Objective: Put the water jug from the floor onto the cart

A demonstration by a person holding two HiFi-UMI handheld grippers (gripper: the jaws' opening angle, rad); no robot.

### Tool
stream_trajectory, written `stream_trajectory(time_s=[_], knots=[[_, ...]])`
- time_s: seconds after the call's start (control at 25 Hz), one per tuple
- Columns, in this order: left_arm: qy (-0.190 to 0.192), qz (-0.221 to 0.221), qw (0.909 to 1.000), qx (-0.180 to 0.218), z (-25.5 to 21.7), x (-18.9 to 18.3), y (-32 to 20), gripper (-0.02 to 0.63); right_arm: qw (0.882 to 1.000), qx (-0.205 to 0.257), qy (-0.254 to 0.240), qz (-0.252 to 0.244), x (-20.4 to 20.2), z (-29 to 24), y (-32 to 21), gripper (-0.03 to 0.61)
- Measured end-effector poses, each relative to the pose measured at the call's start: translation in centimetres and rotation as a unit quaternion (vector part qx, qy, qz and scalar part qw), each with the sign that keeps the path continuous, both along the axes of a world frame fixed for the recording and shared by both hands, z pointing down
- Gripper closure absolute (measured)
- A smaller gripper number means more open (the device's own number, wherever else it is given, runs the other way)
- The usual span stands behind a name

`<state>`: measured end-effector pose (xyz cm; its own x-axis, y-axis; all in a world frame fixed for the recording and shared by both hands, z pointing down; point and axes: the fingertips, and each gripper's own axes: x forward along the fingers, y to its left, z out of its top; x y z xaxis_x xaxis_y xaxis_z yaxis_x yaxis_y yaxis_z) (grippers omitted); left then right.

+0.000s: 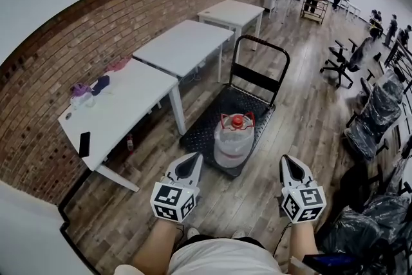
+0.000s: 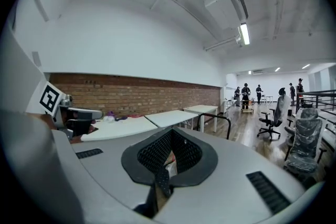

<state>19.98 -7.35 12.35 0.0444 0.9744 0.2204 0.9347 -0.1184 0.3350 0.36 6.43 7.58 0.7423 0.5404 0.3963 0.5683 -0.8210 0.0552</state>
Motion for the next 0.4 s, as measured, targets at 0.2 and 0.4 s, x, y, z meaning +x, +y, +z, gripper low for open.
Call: stream_trajectory(time_s=[0.2, 0.4], knots=[[0.002, 0.0, 1.0, -0.009, -0.4, 1.7, -0.7, 0.615, 1.0, -0.002, -0.005, -0.009, 1.7, 0.3, -2.0, 0.577], [0.009, 0.006, 0.9998, -0.014, -0.6, 2.1, -0.6, 0.615, 1.0, -0.008, -0.008, -0.011, 2.3, 0.0, -2.2, 0.577]])
